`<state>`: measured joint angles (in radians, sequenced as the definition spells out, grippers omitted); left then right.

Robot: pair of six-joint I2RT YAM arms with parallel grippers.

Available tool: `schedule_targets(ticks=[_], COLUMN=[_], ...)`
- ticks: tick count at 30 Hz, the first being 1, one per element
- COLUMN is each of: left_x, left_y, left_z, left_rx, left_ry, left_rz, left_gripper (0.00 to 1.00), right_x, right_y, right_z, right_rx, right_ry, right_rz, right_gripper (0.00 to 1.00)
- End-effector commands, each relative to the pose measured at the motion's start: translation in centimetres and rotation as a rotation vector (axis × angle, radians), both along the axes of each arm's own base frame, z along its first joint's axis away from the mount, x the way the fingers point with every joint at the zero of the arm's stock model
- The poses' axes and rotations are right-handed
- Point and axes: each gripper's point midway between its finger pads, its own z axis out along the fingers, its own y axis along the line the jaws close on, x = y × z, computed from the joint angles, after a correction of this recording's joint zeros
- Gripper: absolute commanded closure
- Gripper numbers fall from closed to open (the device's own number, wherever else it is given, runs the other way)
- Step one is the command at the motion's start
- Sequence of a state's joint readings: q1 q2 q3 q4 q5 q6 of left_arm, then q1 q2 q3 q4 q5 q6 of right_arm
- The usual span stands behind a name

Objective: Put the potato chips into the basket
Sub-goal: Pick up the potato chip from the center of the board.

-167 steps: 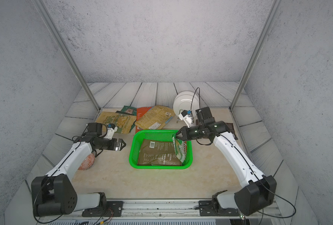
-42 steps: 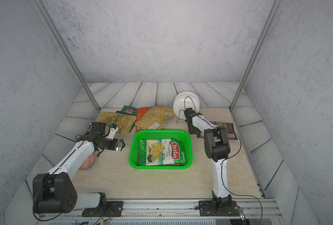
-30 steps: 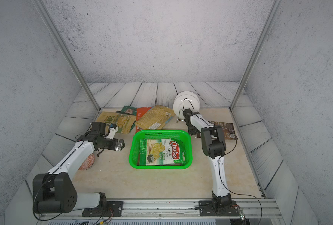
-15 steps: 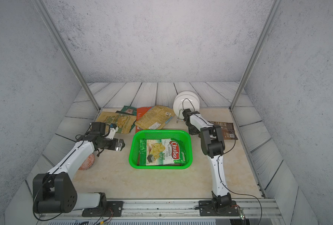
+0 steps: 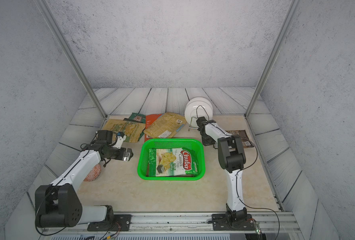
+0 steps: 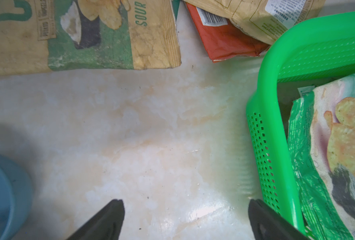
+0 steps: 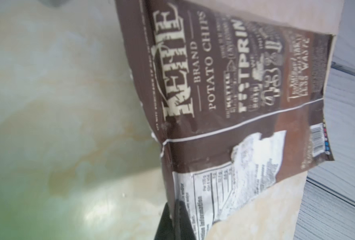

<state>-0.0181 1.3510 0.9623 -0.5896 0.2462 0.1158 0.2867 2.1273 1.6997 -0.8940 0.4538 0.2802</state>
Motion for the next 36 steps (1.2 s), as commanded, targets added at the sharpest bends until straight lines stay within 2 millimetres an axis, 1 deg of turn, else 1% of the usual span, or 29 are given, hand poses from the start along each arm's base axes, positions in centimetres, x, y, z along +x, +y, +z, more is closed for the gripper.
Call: schedule_targets(ticks=[1,4,9,13,21,25,27,31,36], left_x=[0.2,0.2,0.2,0.2,0.2,0.2,0.2,0.2,0.2], left_y=[-0.1,-0.1,-0.1,-0.1,-0.1,-0.1,-0.1,-0.1,-0.2], left_z=[0.5,0.4,0.3,0.3,0.3,0.3,0.3,0.3,0.2], left_rx=[0.010,0.010,0.010,0.010,0.009,0.007,0.006,0.006,0.002], left_ry=[-0.015,-0.014,-0.013,-0.013,-0.011,-0.010,-0.011,-0.013,-0.007], left_rz=[-0.009,-0.009,-0.009,-0.011,-0.011,-0.011,-0.011,-0.012,-0.013], left_gripper=[0.00,0.00,0.00,0.00,0.00,0.00,0.00,0.00,0.00], right_x=[-0.5,-1.8,-3.5,-4.3,-5.3,-6.0,-6.5,-7.5,-9.3], right_y=[0.8,0.9,0.8,0.8,1.7,1.3,1.1,0.8,1.9], right_z=[6.1,8.0,11.9,15.0,20.8,24.2,25.9,28.5,32.0], right_rx=[0.113,0.150,0.200,0.236,0.343,0.349,0.344,0.346,0.427], right_ry=[-0.132,-0.161,-0.235,-0.295,-0.435,-0.505,-0.538,-0.591,-0.673], right_rz=[-0.004,0.000,0.007,0.009,0.043,0.060,0.072,0.109,0.188], right_gripper=[1.00,1.00,1.00,1.00,1.00,1.00,1.00,1.00,1.00])
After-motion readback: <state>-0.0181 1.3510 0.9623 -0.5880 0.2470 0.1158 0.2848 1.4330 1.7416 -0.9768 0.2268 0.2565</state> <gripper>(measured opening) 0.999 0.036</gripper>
